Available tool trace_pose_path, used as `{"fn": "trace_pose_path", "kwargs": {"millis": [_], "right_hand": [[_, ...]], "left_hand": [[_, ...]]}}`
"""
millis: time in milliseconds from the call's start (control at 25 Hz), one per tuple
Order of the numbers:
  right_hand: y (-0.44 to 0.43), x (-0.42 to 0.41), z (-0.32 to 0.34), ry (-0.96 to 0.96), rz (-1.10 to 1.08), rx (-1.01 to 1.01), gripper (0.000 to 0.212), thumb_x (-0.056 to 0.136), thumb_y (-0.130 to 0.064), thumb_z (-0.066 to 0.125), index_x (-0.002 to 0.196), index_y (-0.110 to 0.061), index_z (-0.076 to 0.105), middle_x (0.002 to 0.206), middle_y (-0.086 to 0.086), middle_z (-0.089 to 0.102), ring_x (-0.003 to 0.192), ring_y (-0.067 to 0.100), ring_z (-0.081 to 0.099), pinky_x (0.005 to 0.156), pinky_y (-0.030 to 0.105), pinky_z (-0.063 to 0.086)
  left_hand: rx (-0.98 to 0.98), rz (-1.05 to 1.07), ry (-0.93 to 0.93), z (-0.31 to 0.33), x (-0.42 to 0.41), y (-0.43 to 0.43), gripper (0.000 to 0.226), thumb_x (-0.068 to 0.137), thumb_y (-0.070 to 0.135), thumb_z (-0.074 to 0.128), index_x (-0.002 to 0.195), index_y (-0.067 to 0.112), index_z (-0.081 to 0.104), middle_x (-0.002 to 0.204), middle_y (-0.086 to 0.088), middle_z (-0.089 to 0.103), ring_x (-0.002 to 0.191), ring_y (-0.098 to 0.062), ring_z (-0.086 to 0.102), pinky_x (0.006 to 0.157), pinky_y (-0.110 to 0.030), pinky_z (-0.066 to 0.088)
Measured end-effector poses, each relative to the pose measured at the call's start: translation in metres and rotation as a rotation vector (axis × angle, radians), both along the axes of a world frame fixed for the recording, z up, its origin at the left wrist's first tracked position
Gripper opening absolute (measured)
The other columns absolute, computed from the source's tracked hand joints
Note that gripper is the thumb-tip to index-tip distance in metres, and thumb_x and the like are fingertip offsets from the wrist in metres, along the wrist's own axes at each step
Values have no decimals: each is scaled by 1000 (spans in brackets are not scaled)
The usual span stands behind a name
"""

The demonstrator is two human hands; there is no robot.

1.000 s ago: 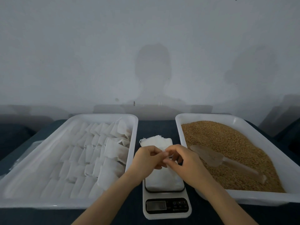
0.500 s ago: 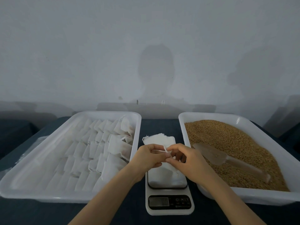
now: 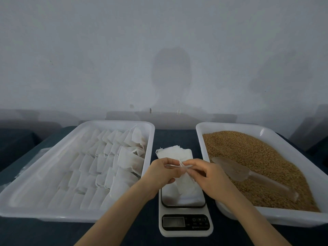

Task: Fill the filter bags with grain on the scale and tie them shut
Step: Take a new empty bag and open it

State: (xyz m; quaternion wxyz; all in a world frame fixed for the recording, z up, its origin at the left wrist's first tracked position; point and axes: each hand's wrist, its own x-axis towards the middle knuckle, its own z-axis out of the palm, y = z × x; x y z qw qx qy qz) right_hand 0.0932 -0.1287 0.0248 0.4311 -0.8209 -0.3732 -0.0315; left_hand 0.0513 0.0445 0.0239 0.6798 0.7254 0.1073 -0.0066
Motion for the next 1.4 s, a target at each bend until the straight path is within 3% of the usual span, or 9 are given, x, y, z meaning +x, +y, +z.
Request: {"fn": "trace_pose_path", "kwargs": {"millis": [80, 240, 360, 560, 800, 1000, 1160, 1320, 1400], "right_hand": [[0, -1, 0, -20, -59, 1, 31, 90, -17, 60, 96, -48, 54, 74, -18, 68, 70, 0, 63, 62, 14, 48], [-2, -1, -1, -86, -141, -8, 24, 90, -14, 58, 82, -36, 53, 66, -8, 63, 59, 6, 59, 54, 19, 46], [0, -2, -1, -193, -75, -71, 28, 87, 0, 58, 92, -24, 72, 74, -22, 60, 66, -4, 57, 62, 9, 42], [3, 0, -1, -178, -90, -111, 16, 86, -2, 60, 86, -11, 73, 82, -7, 64, 75, 4, 59, 67, 16, 45], [1, 5, -1, -109, -117, -132, 13, 84, -7, 65, 77, -2, 74, 82, 4, 66, 72, 10, 59, 62, 15, 41], [-1, 1, 4, 60, -155, 40, 18, 85, -7, 65, 78, -20, 75, 80, -7, 65, 69, -2, 58, 61, 7, 40], [-5, 2, 7, 175, -211, 159, 34, 87, -5, 60, 70, -34, 67, 70, -13, 67, 66, -5, 59, 59, 8, 42], [-6, 1, 9, 213, -199, 193, 20, 90, -12, 60, 92, -26, 75, 79, -13, 72, 74, 1, 65, 64, 13, 49], [-5, 1, 7, 236, -178, 189, 16, 90, -23, 60, 86, -27, 76, 72, -5, 71, 62, 10, 62, 57, 16, 45]], "left_hand": [[21, 7, 11, 1, 1, -1, 24, 80, 22, 77, 100, 19, 64, 87, 1, 70, 78, -6, 66, 63, -15, 50], [0, 0, 30, 2, 1, -2, 27, 82, 18, 74, 105, 19, 60, 94, -4, 69, 81, -8, 67, 65, -17, 50], [-5, 5, 0, 3, 0, -2, 29, 81, 18, 74, 105, 19, 57, 89, -3, 69, 80, -9, 66, 65, -18, 50], [194, -85, -147, 3, -2, -5, 27, 82, 17, 73, 99, 25, 53, 64, 13, 65, 59, 4, 58, 57, -9, 43], [335, -160, -385, 1, -6, -9, 39, 80, 12, 75, 104, 33, 52, 68, 13, 66, 64, 1, 59, 64, -8, 43], [383, -2, -469, 4, -3, -6, 27, 86, 22, 70, 104, 37, 57, 90, 18, 66, 86, 1, 59, 72, -10, 43], [286, 211, -226, 10, 7, 7, 33, 99, 29, 51, 131, 27, 47, 123, 15, 53, 112, -4, 49, 91, -21, 38], [317, 64, -77, 7, 11, 10, 32, 96, 21, 57, 127, 16, 53, 100, 6, 69, 96, -14, 65, 96, -37, 51], [315, 87, -119, 4, 12, 11, 26, 93, 16, 61, 119, 15, 59, 96, 1, 72, 91, -15, 68, 93, -36, 53]]}}
